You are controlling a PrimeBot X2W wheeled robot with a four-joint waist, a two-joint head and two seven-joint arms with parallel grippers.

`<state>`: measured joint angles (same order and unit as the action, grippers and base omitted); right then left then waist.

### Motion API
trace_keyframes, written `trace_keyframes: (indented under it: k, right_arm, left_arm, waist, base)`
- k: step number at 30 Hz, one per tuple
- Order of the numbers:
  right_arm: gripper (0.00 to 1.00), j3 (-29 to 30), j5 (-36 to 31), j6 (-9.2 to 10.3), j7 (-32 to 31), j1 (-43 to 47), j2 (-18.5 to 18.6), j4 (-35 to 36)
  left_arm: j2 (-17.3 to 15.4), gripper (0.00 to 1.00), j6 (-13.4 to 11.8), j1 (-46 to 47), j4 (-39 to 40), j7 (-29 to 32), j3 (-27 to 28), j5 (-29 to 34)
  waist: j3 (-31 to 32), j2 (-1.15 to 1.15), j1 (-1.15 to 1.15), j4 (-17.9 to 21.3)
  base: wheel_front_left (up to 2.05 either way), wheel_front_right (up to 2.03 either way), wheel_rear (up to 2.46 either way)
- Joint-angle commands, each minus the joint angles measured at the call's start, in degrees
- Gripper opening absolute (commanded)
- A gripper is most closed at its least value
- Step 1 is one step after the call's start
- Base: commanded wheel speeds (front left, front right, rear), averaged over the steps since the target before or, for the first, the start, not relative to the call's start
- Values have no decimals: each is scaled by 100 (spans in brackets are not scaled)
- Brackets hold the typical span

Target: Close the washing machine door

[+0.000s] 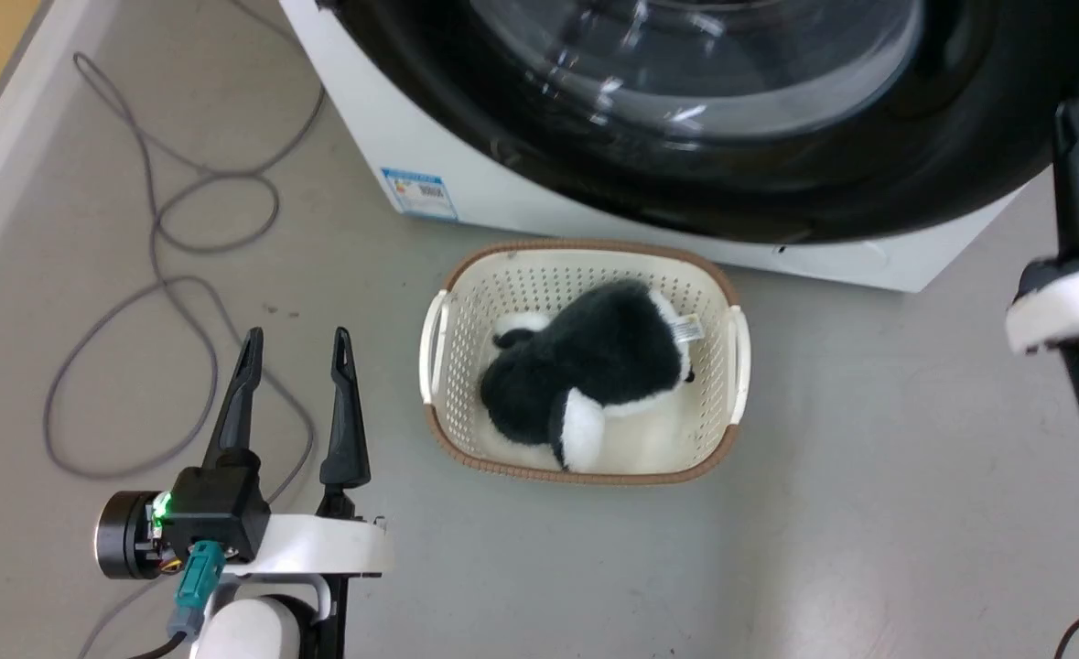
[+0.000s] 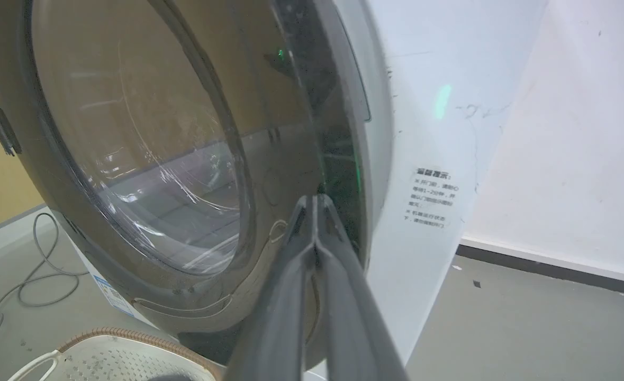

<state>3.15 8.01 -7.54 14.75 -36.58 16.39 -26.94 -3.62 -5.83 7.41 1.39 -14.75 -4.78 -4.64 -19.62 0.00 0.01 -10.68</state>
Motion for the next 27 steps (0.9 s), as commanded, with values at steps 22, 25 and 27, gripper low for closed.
trace_keyframes:
  k: [22,25,27]
  right_arm:
    - [0,500,-791,5,25,-1366,-23,-1380]
    - [0,601,-851,5,25,-1177,-133,-1221]
    - [0,653,-855,5,25,-978,-218,-1017]
  left_arm:
    - [72,100,-31,199,-1,-25,60,-1]
    - [73,100,-41,141,-32,-25,87,12]
    - [73,100,-46,92,-59,-25,117,33]
  waist:
    - [-195,0,-1,-111]
    - [-61,0,-1,-56]
    - [60,0,-1,6]
  base:
    - [0,0,0]
    - [0,0,0]
    - [0,0,0]
